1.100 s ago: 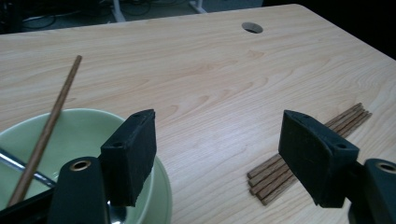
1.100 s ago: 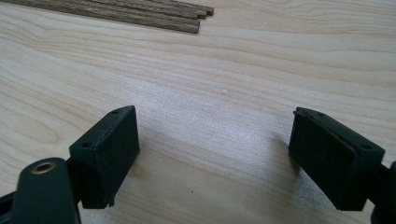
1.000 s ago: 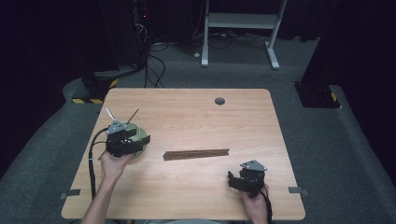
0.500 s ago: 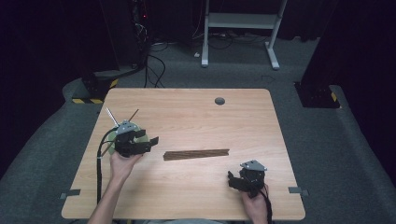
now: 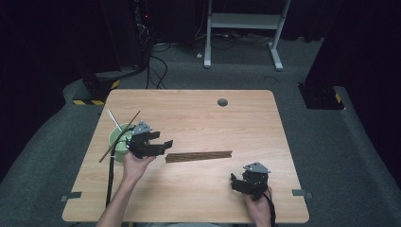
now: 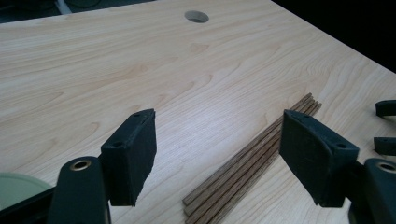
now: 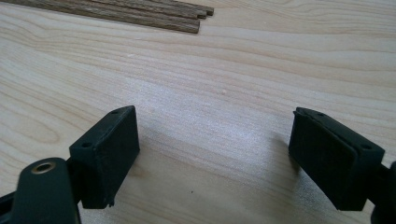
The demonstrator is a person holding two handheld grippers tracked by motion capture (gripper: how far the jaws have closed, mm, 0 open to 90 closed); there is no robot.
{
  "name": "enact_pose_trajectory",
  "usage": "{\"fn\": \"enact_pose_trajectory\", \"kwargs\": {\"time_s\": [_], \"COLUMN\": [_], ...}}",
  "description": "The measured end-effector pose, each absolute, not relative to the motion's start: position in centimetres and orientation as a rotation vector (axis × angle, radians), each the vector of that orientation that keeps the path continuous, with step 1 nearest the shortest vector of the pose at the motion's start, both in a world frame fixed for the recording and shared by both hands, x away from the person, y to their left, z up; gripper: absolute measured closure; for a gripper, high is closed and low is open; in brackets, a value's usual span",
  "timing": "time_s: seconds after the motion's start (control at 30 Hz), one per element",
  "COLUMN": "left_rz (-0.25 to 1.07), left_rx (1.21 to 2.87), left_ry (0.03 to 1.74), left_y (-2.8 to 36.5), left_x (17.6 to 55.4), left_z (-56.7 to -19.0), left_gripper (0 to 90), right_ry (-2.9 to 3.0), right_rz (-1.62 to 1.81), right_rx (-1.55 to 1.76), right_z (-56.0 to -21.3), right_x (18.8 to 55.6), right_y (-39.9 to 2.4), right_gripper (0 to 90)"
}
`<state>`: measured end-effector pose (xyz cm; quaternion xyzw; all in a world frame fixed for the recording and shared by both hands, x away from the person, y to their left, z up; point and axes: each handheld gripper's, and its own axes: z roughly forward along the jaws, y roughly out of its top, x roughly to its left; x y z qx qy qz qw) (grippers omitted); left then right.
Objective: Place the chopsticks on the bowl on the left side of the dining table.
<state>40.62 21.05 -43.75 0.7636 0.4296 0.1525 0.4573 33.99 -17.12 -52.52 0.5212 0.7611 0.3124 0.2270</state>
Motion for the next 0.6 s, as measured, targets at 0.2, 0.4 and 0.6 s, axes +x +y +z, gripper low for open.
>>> {"fn": "enact_pose_trajectory", "kwargs": {"time_s": [0.2,0.4,0.6], "left_rz": [0.359,0.333,0.33], "left_rx": [1.892,1.924,1.931], "left_ry": [1.033,1.021,1.006], "left_y": [19.9,18.3,17.5], "left_x": [40.8,41.3,41.5], "left_z": [-43.6,-43.8,-43.9], "left_gripper": [28.1,29.8,30.0], "right_ry": [2.098,2.099,2.1], "right_rz": [0.86,0.862,0.863], "right_rx": [1.436,1.435,1.435], "right_z": [-52.5,-52.5,-52.5], "right_x": [34.0,34.0,34.0], "right_y": [-17.1,-17.1,-17.1], "right_gripper": [15.9,15.8,15.9]}}
